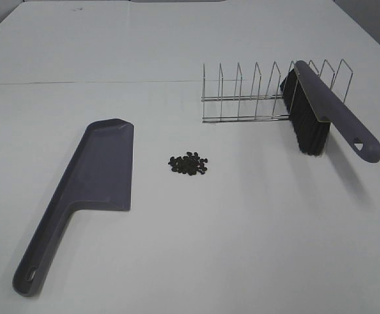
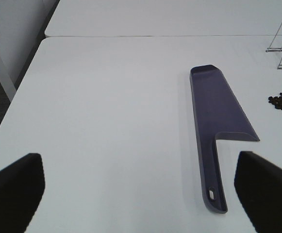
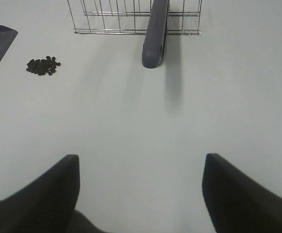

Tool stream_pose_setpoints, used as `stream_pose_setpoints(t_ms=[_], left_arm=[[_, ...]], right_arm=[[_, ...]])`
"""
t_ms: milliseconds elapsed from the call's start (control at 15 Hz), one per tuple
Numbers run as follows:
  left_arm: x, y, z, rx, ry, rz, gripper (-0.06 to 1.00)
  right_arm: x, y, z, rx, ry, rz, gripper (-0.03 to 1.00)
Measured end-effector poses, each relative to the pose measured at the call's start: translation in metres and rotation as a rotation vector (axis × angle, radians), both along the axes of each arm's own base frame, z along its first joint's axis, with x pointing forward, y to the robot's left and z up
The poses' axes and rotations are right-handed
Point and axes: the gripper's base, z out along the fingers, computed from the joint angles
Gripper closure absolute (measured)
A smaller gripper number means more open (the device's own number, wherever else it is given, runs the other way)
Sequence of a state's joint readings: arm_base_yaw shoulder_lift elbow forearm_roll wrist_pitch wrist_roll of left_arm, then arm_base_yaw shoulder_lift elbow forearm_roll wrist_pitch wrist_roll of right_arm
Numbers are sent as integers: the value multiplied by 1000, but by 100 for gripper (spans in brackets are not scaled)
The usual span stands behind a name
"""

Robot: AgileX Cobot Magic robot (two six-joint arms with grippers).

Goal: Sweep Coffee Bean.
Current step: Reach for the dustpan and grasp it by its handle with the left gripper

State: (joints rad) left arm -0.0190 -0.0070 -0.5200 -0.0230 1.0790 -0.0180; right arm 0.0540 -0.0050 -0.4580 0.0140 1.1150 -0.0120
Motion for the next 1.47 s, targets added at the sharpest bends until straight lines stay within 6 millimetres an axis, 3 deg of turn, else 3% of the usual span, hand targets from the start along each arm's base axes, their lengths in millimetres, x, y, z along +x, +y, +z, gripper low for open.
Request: stream_pose_setpoints(t_ms=[1467], left_arm=[[0, 0, 0, 0, 0, 0, -5]], right_arm=[[0, 0, 0, 0, 0, 0, 34]])
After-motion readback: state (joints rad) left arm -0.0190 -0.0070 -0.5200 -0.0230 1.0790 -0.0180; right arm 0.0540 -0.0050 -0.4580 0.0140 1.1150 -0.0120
